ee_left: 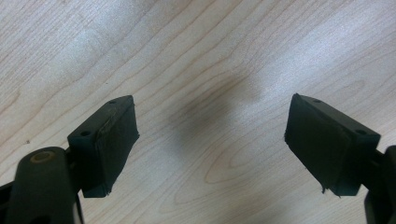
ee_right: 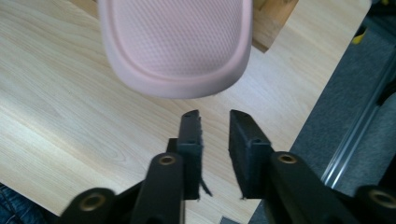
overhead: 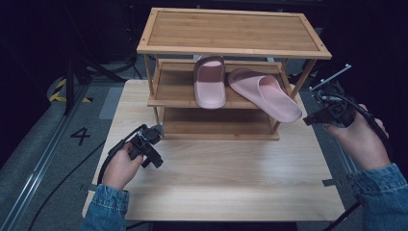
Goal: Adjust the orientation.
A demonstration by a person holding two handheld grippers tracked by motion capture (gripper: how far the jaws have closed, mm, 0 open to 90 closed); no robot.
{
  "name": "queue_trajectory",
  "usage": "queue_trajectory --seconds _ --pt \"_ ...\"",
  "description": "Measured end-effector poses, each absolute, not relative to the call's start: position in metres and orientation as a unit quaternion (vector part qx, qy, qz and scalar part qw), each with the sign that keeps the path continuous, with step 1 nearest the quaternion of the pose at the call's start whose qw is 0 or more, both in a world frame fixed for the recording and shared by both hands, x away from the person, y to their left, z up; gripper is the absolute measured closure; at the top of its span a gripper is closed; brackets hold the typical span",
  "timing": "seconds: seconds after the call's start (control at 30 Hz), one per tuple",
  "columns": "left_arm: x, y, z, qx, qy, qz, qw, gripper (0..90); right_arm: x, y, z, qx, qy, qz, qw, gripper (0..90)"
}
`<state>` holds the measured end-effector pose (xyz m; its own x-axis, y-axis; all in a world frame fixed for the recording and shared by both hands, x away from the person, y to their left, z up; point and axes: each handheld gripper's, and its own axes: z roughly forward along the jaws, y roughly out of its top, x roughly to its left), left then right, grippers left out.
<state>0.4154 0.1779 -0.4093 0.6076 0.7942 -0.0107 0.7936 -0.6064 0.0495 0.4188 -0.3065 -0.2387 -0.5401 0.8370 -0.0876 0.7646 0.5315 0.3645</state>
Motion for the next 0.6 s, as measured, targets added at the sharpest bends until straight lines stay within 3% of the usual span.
queue_trajectory --seconds 0.17,0.6 --pt "0.414 0.18 -0.409 0.897 0.442 0.001 0.027 17.5 0.426 -0.305 -0.247 0.459 0.871 0.132 0.113 85.6" --pt "0.408 0.187 -0.411 0.891 0.453 0.009 0.025 17.5 0.423 -0.275 -0.247 0.422 0.888 0.142 0.113 89.3"
